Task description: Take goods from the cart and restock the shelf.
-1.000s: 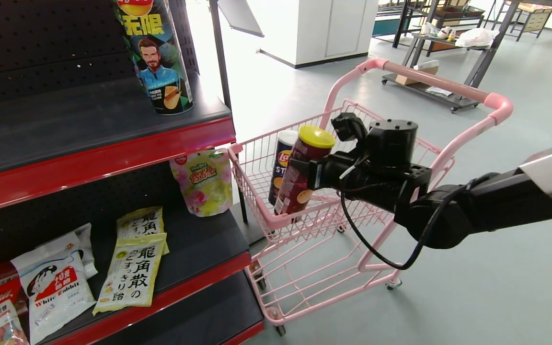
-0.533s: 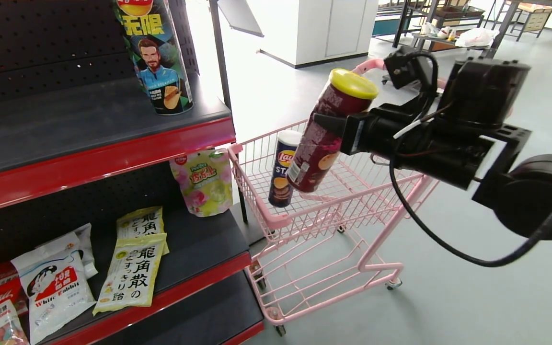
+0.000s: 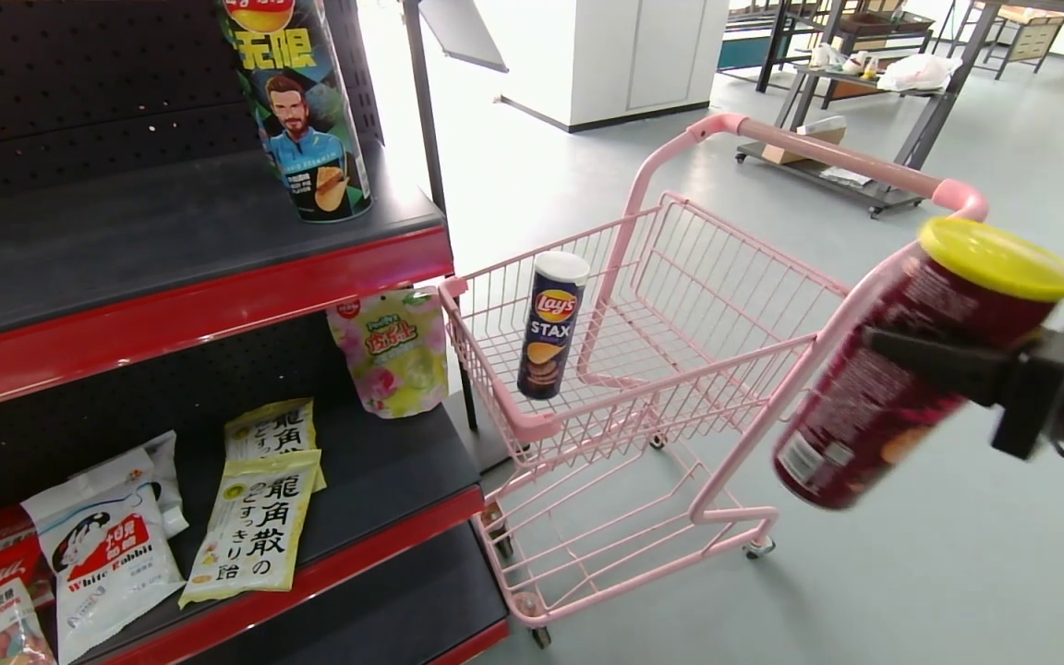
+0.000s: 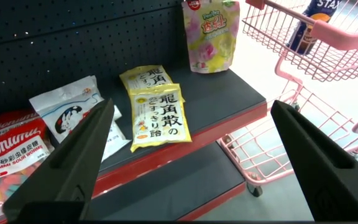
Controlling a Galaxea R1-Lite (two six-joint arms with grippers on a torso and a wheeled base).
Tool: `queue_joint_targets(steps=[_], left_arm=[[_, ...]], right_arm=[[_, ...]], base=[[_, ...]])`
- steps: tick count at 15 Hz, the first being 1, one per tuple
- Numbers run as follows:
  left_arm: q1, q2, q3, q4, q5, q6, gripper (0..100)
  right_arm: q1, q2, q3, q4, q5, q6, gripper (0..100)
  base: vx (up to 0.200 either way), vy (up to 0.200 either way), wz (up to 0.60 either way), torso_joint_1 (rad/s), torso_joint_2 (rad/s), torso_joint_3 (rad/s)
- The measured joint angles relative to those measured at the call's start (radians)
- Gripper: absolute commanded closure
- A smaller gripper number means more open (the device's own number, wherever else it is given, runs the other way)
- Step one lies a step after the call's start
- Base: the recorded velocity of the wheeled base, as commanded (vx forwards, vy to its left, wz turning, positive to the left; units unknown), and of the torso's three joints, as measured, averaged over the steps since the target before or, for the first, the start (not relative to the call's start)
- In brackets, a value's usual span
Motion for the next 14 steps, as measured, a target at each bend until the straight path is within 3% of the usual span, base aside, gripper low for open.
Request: queue_joint_targets(steps=[4, 8, 14], left_arm=[[0.000, 0.000, 0.000, 0.000, -0.001, 0.001, 0], [0.000, 0.000, 0.000, 0.001, -0.001, 0.001, 0], [0.000, 0.000, 0.000, 0.000, -0.001, 0.002, 0]], right_arm=[[-0.202, -0.253, 0.198, 0.130, -0.012, -0.023, 100], [-0.233, -0.319, 0.242, 0.134, -0.012, -0.034, 100], [-0.233, -0.321, 0.224, 0.131, -0.007, -0.091, 100]], base=[[0.000, 0.000, 0.00, 0.000, 0.00, 0.000], [0.000, 0.000, 0.00, 0.009, -0.04, -0.036], [0.000, 0.000, 0.00, 0.107, -0.45, -0.329]])
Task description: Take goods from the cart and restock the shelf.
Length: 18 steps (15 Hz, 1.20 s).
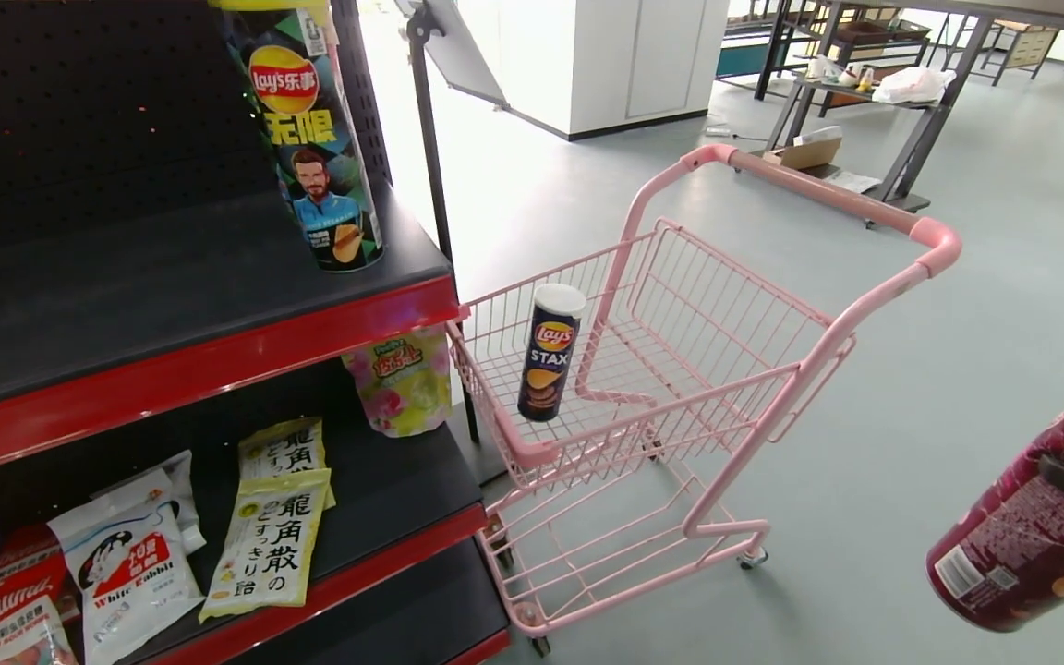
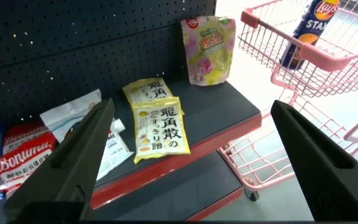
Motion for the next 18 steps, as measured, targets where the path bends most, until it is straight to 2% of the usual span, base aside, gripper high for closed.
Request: queue_joint_targets(steps=[6, 9, 15, 18], left_arm=[[0.000, 0.000, 0.000, 0.000, 0.000, 0.000, 0], [0.000, 0.000, 0.000, 0.001, 0.000, 0.001, 0], [0.000, 0.000, 0.000, 0.000, 0.000, 0.001, 0], [0.000, 0.000, 0.000, 0.001, 0.000, 0.002, 0]], right_arm=[[0.003, 0.035, -0.028, -0.003, 0.003, -0.007, 100], [0.019, 0.069, -0.075, -0.001, 0.046, -0.013, 100], [0.153, 0.216, -0.197, -0.011, 0.066, -0.040, 100], [0.216, 0.275, -0.219, -0.009, 0.074, -0.040, 100]], base=[[0.000, 0.000, 0.00, 0.174, -0.54, -0.374], [0.000, 0.000, 0.00, 0.214, -0.61, -0.385], [0.000, 0.000, 0.00, 0.159, -0.41, -0.252], [-0.200, 0.000, 0.00, 0.019, -0.02, -0.020]])
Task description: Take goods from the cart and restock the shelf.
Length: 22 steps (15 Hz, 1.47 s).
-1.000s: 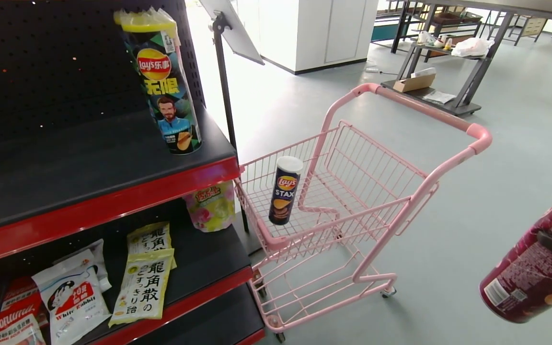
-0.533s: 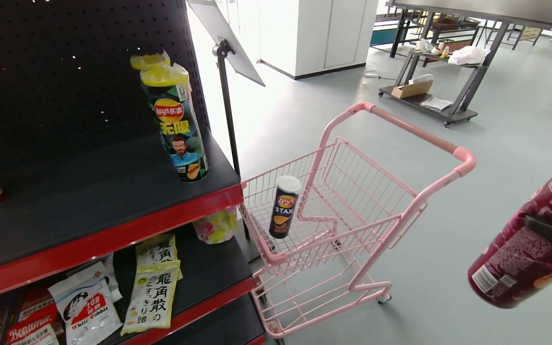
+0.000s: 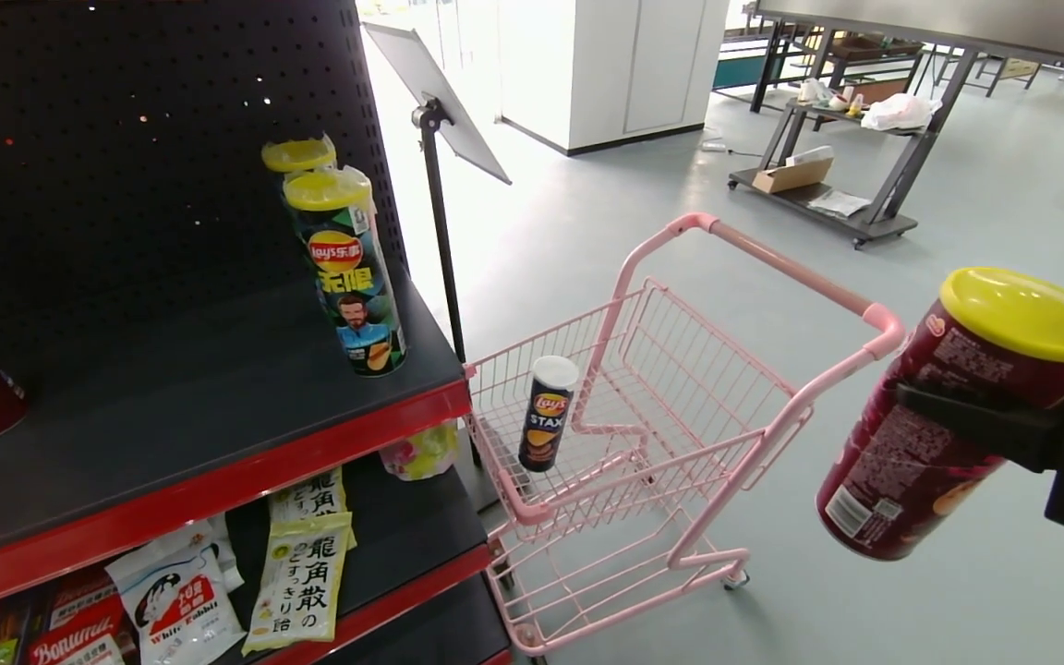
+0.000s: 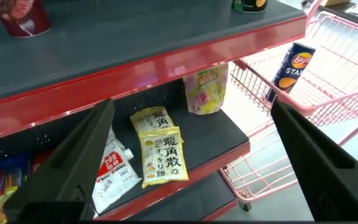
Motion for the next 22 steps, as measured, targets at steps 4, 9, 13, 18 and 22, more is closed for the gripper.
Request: queue_joint_targets(steps=[4, 9, 13, 18, 22], left_arm=[[0.000, 0.000, 0.000, 0.000, 0.000, 0.001, 0], [0.000, 0.000, 0.000, 0.000, 0.000, 0.000, 0], [0.000, 0.000, 0.000, 0.000, 0.000, 0.001, 0], [0.000, 0.000, 0.000, 0.000, 0.000, 0.002, 0], [0.000, 0.000, 0.000, 0.000, 0.000, 0.003, 0]], right_arm=[[0.021, 0.050, -0.005, -0.003, 0.013, -0.008, 100], [0.023, 0.066, 0.011, -0.002, 0.012, -0.008, 100], [0.034, 0.070, 0.009, -0.001, 0.012, -0.009, 100], [0.056, 0.069, 0.007, -0.003, 0.013, -0.024, 100], [0.057, 0.060, 0.027, -0.003, 0.013, -0.057, 100]], base=[[-0.200, 0.000, 0.00, 0.002, 0.00, 0.001], [-0.040, 0.000, 0.48, -0.001, 0.00, 0.003], [0.000, 0.000, 0.60, 0.005, 0.00, -0.001], [0.000, 0.000, 0.60, 0.000, 0.00, 0.003], [0.050, 0.000, 0.30, 0.001, 0.00, -0.001]])
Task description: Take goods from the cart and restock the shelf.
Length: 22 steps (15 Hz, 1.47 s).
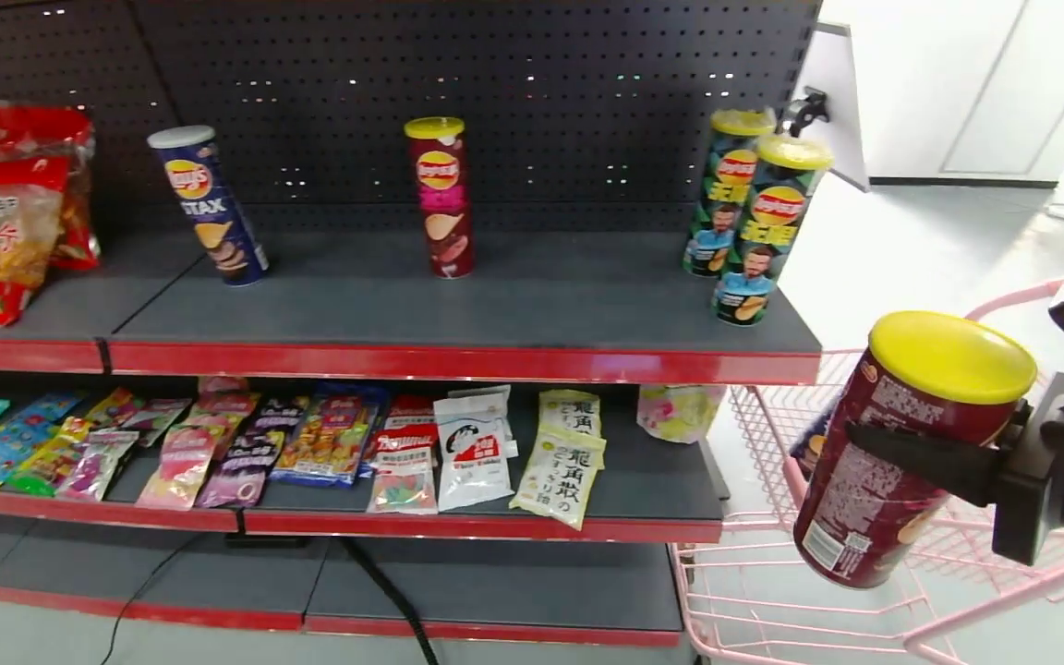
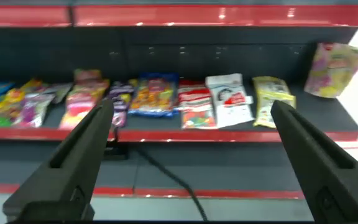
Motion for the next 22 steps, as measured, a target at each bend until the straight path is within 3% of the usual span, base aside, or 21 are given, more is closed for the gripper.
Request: queue_joint_targets(steps=[2, 10, 16, 19, 22], left_arm=[[-0.002, 0.000, 0.000, 0.001, 0.000, 0.000, 0], [-0.001, 0.000, 0.000, 0.000, 0.000, -0.002, 0], [0.000, 0.000, 0.000, 0.000, 0.000, 0.000, 0], [0.000, 0.000, 0.000, 0.000, 0.000, -0.003, 0], [-0.001, 0.000, 0.000, 0.000, 0.000, -0.002, 0]], right_arm=[[0.000, -0.012, 0.016, 0.001, 0.000, -0.011, 100], [-0.002, -0.104, 0.086, -0.009, 0.000, 0.004, 100], [-0.001, -0.174, 0.106, -0.009, 0.019, 0.007, 100], [0.000, -0.203, 0.113, -0.006, 0.101, 0.006, 100], [0.000, -0.220, 0.120, -0.006, 0.152, 0.004, 100]], base=[[0.200, 0.000, 0.00, 0.000, 0.00, 0.002], [0.000, 0.000, 0.00, 0.000, 0.00, 0.000], [0.200, 0.000, 0.00, 0.005, 0.00, 0.003], [0.000, 0.000, 0.00, 0.000, 0.00, 0.000], [0.000, 0.200, 0.00, -0.002, 0.01, 0.004]])
